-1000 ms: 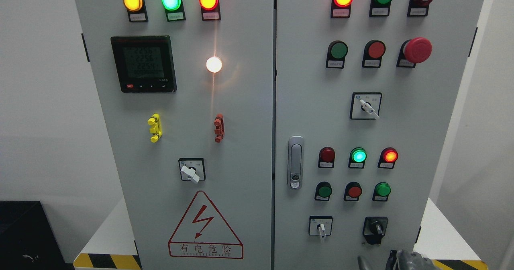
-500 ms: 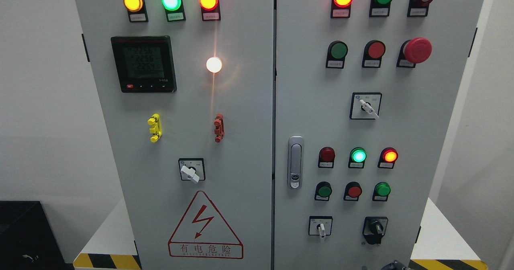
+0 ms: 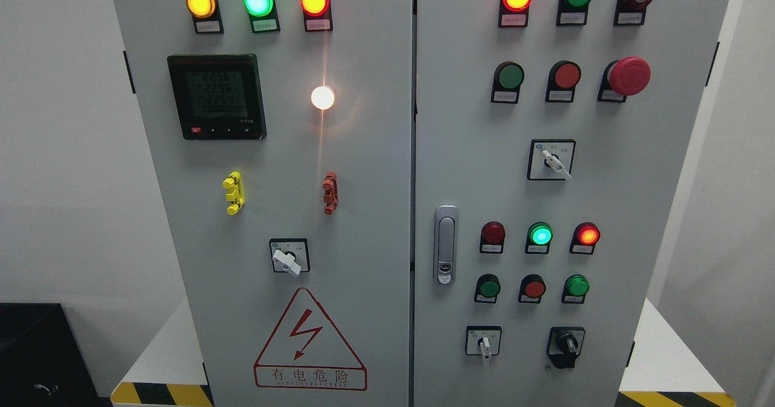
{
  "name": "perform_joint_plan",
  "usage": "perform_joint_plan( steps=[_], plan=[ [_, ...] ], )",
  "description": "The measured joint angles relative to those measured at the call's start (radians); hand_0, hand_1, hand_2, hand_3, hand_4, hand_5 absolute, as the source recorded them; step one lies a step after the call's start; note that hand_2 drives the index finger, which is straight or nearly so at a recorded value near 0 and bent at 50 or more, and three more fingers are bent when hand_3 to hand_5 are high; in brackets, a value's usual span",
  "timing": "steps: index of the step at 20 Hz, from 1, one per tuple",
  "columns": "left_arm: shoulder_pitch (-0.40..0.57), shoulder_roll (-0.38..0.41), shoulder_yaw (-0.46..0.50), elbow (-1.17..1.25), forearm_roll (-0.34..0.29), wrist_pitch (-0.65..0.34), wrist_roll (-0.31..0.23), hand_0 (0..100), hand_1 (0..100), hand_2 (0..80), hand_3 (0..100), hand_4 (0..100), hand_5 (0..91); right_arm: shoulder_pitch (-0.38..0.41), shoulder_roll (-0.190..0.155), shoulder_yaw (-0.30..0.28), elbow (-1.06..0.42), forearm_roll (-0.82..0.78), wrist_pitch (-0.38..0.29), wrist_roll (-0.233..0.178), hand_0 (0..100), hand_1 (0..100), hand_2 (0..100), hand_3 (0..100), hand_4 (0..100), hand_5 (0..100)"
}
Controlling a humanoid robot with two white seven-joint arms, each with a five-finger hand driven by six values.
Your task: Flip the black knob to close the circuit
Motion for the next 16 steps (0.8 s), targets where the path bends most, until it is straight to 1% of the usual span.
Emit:
perform_joint_plan(
  steps=[1, 2, 4, 6, 8, 11, 16],
  plan=[
    [0.000, 0.000, 0.000, 0.000, 0.000, 0.000, 0.000, 12, 56, 0.0, 0, 0, 0.0, 0.020, 0.001, -0.004, -0.002, -0.036, -0.035, 0.054, 0, 0, 3, 12, 7, 5],
    [0.000, 0.000, 0.000, 0.000, 0.000, 0.000, 0.000, 12, 56, 0.0, 0, 0, 0.0, 0.038, 0.002, -0.008, -0.003, -0.070, -0.060, 0.085, 0, 0, 0, 10, 4, 2],
    [0.000, 0.000, 0.000, 0.000, 0.000, 0.000, 0.000, 12, 56, 0.0, 0, 0, 0.0, 0.062, 0.003, -0.014, -0.003, -0.124, -0.090, 0.125, 0, 0, 0, 6, 1, 0],
    [0.000, 0.000, 0.000, 0.000, 0.000, 0.000, 0.000, 12, 56, 0.0, 0, 0, 0.0, 0.079, 0.004, -0.020, -0.002, -0.162, -0.111, 0.144, 0, 0, 0, 2, 0, 0],
    [0.000, 0.000, 0.000, 0.000, 0.000, 0.000, 0.000, 12, 56, 0.0, 0, 0, 0.0, 0.090, 0.005, -0.025, 0.000, -0.192, -0.132, 0.151, 0, 0, 0, 0, 0, 0],
    [0.000, 0.000, 0.000, 0.000, 0.000, 0.000, 0.000, 12, 56, 0.0, 0, 0, 0.0, 0.101, 0.006, -0.031, 0.005, -0.229, -0.148, 0.162, 0, 0, 0, 0, 0, 0],
    [0.000, 0.000, 0.000, 0.000, 0.000, 0.000, 0.000, 12, 56, 0.0, 0, 0, 0.0, 0.109, 0.007, -0.040, 0.015, -0.262, -0.154, 0.168, 0, 0, 0, 0, 0, 0]
  ],
)
